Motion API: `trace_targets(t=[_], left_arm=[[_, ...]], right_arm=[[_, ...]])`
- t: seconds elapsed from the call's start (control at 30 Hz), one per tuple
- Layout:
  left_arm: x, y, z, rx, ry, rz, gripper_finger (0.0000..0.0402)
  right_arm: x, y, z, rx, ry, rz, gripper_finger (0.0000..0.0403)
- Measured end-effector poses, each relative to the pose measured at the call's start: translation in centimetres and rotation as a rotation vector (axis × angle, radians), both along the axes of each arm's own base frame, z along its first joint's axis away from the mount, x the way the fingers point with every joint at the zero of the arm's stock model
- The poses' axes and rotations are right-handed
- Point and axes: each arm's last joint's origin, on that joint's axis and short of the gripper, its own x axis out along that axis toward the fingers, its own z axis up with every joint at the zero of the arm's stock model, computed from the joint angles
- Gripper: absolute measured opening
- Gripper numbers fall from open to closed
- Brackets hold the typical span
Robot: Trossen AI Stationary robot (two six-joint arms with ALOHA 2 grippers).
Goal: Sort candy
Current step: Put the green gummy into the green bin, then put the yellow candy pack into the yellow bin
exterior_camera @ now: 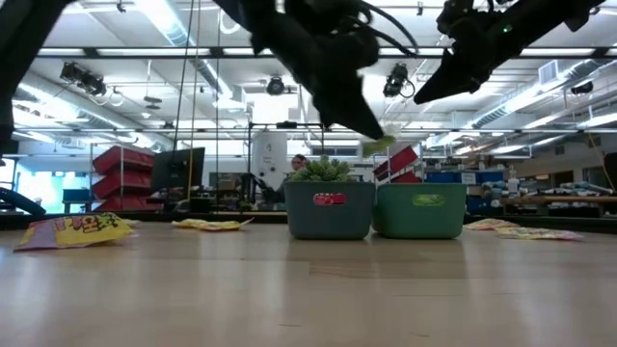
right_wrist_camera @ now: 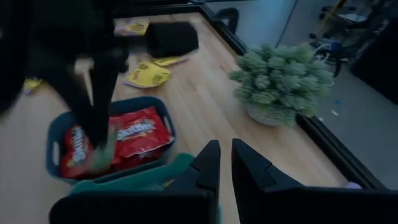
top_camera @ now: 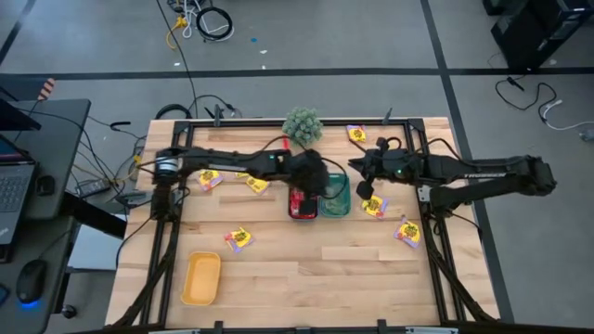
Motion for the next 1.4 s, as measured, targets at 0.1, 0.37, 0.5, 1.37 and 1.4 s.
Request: trace_targets(t=[0.1, 0.37, 0.5, 1.37, 1.4], left_arm=[[1.9, 0.2, -0.7, 0.001, 0.001, -0.014, 0.0], [4.1, 1.1, -2.9, -0.01, 0.042, 0.001, 0.0], [4.3, 1.3, -3.7, -0.016, 0.064, 0.022, 0.0001], [4.3, 0.6, -3.7, -0.029, 0.084, -0.016, 0.0152], [4.3, 0.6, -3.7, -0.024, 0.085, -0.012, 0.0152]], right_arm=[[-0.5, -0.5, 0.2, -0.003, 0.004, -0.025, 0.0028], [-1.0, -1.3, 0.1, 0.0, 0.027, -0.071, 0.0028], [-1.0, -1.5, 0.0, 0.0, 0.03, -0.075, 0.003], [-1.0, -1.6, 0.0, -0.01, 0.037, -0.07, 0.0036], [-1.0, -1.6, 0.0, -0.01, 0.037, -0.07, 0.0036]])
